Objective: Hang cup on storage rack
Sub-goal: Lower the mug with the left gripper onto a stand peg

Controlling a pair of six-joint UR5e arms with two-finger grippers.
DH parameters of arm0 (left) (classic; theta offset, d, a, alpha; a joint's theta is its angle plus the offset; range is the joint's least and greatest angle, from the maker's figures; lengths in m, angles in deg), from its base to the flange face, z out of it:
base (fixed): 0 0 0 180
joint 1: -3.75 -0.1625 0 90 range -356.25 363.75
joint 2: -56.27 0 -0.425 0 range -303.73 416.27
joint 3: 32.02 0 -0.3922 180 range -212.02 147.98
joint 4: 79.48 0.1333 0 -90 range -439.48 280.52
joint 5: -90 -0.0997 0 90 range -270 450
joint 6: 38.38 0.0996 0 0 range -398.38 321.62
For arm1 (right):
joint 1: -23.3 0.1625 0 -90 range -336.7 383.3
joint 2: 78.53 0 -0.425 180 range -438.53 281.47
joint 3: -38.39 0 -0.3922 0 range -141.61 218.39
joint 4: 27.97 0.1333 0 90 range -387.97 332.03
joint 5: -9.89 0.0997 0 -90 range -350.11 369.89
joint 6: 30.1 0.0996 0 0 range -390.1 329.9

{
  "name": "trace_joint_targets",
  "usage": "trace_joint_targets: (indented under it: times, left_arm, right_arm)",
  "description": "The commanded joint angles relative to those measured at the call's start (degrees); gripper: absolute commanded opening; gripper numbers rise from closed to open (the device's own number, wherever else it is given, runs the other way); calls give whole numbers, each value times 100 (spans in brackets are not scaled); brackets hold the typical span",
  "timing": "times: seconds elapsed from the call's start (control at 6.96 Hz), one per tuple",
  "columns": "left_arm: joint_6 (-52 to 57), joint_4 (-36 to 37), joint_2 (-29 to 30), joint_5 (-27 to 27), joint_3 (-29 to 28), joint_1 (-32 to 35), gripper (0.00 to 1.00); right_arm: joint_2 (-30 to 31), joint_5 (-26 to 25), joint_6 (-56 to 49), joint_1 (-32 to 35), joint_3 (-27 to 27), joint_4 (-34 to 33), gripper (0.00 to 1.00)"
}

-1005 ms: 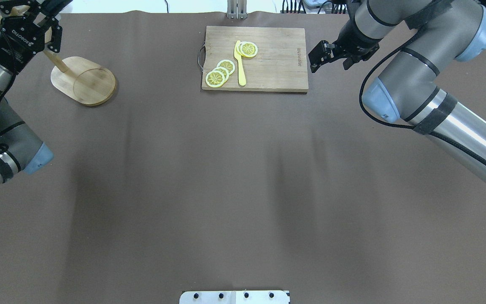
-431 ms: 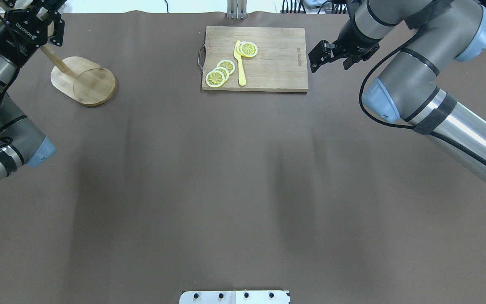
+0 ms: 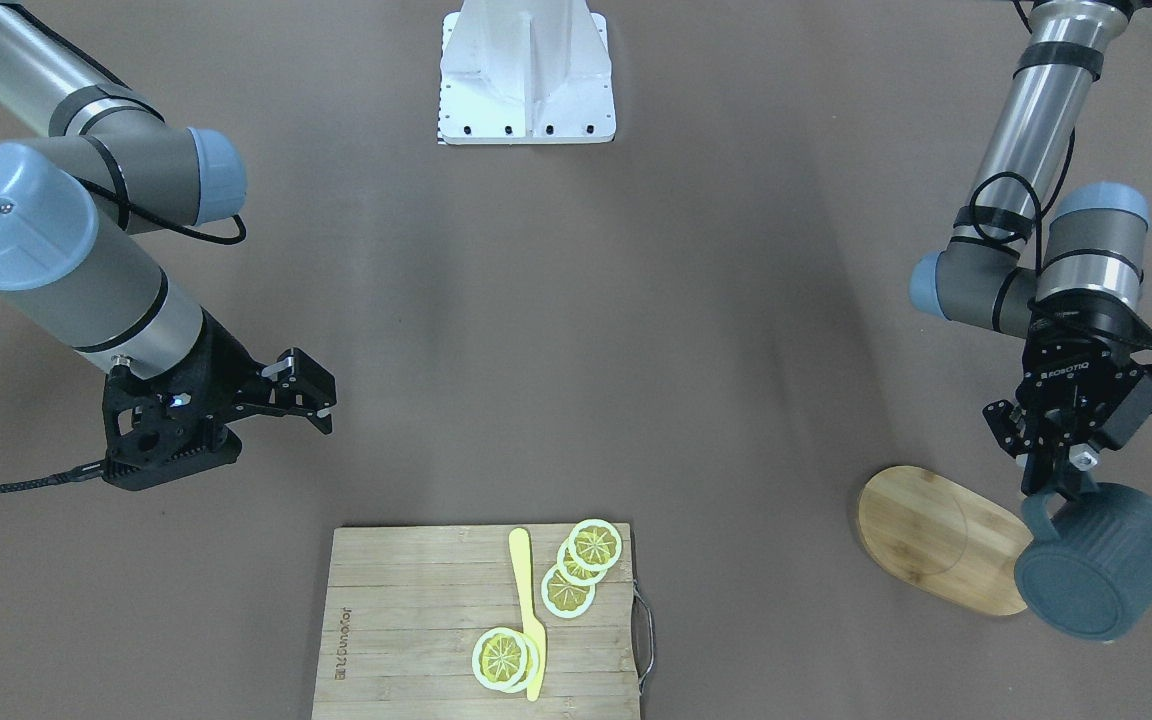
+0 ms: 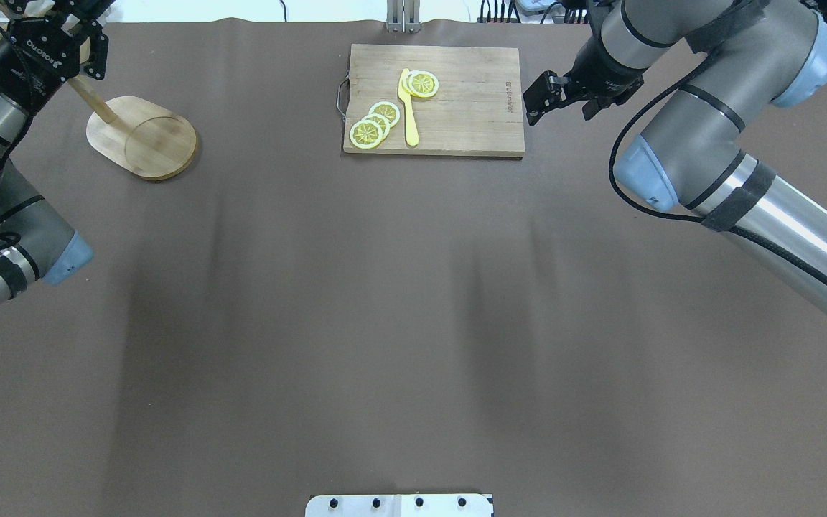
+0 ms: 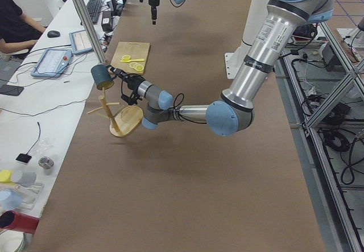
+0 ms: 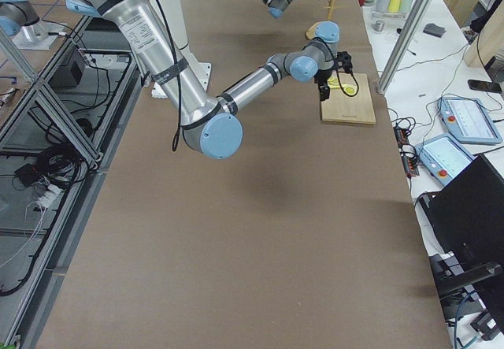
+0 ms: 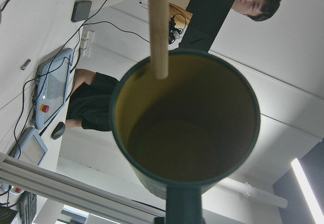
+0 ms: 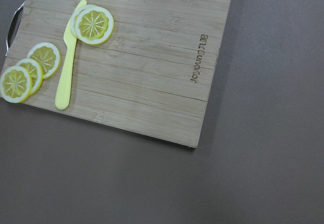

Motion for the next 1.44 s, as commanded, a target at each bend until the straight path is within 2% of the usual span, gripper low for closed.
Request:
trace_joint_targets:
  times: [0.0,0.72,1.15,1.29]
  left_arm:
    - [-150,-9,-52,36,-18,23,0]
    - [-257,-53,-483,54,52,5,0]
    - [-266,-45,-448,45,53,-21,0]
    - [-266,-45,-448,45,53,-21,16]
  right_arm:
    - [-7,-52,0,-39,-4,0,100]
    - [-7,-157,0,-127,-5,0,100]
    - [-7,-148,0,-127,4,0,100]
    - [-7,-148,0,-127,22,-9,100]
